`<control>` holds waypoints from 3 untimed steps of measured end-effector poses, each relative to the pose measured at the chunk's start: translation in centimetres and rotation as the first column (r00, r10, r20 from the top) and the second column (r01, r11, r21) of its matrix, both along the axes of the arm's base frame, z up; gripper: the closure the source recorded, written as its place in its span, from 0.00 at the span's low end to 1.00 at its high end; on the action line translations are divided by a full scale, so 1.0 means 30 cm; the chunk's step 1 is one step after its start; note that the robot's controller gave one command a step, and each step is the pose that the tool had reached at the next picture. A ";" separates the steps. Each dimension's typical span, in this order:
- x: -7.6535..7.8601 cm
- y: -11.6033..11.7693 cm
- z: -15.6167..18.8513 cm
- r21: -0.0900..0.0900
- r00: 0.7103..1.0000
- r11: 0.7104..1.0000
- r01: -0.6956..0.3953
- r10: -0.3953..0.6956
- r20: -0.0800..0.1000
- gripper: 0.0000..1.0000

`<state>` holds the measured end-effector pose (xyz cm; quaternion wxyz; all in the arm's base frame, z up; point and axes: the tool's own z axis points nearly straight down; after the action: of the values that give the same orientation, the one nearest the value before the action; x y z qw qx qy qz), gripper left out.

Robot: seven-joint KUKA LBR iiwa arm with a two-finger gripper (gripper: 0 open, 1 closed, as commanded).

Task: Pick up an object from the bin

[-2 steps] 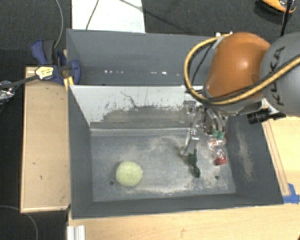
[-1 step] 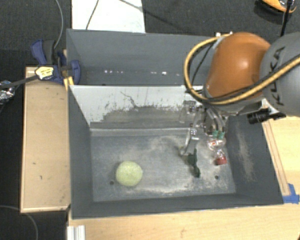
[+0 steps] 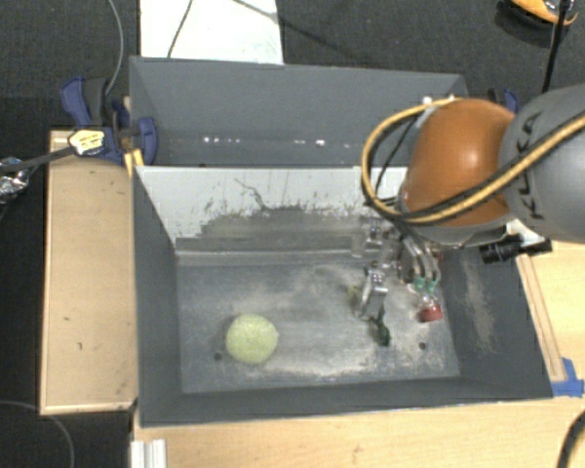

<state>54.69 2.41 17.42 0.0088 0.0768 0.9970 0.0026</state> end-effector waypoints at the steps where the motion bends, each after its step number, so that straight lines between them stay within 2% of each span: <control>1: 0.011 -0.060 -0.147 0.001 0.995 0.995 0.103 -0.103 -0.006 0.00; 2: 0.012 -0.099 -0.239 0.003 0.974 0.974 0.227 -0.227 -0.007 0.00; 3: 0.009 -0.138 -0.270 0.001 0.998 0.998 0.063 -0.063 -0.007 0.00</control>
Offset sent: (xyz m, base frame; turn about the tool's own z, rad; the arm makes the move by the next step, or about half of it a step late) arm 0.0041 -0.0476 -0.1042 0.0128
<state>54.98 -1.73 9.31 0.0053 0.1083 0.9941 0.0024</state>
